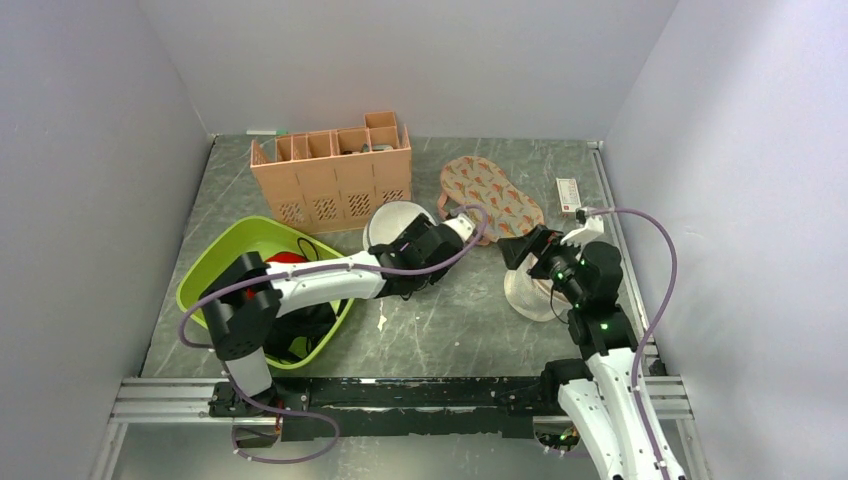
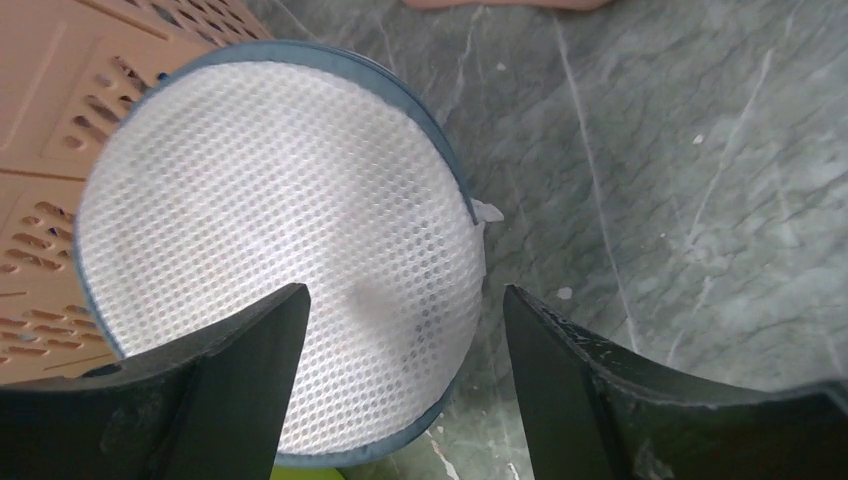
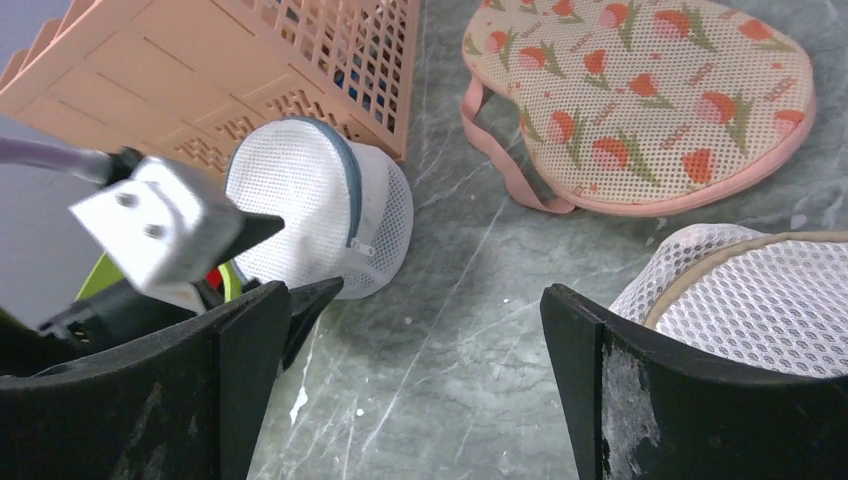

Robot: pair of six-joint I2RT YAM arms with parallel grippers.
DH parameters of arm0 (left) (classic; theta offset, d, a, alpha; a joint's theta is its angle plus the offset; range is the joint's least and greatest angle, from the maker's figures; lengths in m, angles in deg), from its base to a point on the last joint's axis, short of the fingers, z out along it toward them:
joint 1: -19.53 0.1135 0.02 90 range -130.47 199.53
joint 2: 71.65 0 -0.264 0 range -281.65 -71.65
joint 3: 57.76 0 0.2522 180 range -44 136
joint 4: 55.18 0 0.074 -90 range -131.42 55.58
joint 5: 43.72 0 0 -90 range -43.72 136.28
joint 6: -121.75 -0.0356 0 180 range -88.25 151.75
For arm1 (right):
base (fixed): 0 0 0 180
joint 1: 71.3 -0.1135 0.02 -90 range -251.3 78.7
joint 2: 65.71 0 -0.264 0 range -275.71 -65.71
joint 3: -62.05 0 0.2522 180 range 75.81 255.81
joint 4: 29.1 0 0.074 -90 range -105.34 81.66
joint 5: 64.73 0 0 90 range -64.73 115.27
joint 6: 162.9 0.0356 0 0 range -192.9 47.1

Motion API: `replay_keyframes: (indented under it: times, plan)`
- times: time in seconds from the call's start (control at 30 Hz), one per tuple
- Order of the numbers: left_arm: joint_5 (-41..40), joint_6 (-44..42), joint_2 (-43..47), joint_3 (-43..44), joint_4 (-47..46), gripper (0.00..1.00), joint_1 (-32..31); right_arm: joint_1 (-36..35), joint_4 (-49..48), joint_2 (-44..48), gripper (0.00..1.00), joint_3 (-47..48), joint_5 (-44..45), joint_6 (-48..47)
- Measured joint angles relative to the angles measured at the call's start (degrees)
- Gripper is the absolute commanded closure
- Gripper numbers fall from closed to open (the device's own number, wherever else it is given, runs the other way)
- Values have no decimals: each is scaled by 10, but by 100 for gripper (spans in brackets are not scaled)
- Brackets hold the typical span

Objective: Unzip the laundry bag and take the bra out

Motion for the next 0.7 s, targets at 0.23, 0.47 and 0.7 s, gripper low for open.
replay_keyframes:
  times: [0.23,0.47,0.7]
  plan:
    - [-7,-24,-55,16,-2,44,0,0,6,-7,3,1,8,-3]
    - [-13,-26,-52,23,0,78,0,0,0,-32,0,-6,-12,-8]
    - [61,4,37,-28,19,80,13,-21,-37,-126,4,-13,-85,-31]
